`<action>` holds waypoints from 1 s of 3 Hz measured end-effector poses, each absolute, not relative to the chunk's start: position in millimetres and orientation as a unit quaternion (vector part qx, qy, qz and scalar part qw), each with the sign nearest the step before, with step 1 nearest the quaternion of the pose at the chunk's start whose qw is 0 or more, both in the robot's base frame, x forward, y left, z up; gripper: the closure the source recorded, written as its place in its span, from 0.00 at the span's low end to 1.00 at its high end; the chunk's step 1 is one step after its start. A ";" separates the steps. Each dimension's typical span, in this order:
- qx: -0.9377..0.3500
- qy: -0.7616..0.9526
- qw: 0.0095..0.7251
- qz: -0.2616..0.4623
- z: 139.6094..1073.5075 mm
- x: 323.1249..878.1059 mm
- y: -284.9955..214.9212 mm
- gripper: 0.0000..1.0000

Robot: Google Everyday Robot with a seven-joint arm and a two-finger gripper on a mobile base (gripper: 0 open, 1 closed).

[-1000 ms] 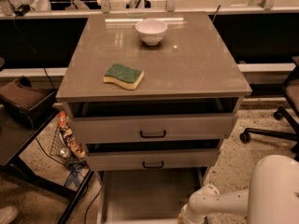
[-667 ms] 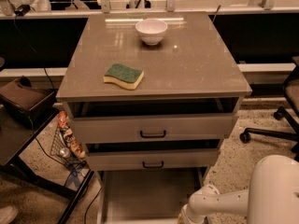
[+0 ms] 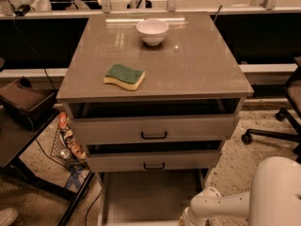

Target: Open bottom drawer

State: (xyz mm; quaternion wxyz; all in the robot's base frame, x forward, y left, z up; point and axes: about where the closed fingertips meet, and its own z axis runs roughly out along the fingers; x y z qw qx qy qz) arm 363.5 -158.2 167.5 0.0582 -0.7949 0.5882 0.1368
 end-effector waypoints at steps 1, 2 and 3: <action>-0.795 0.588 0.058 0.138 166.5 361.9 -157.7 0.15; -0.795 0.588 0.057 0.139 165.8 361.2 -157.4 0.00; -0.795 0.588 0.057 0.139 165.7 361.1 -157.4 0.00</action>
Offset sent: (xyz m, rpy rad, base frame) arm -0.0015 0.0005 -0.0009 0.0007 0.0027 0.0007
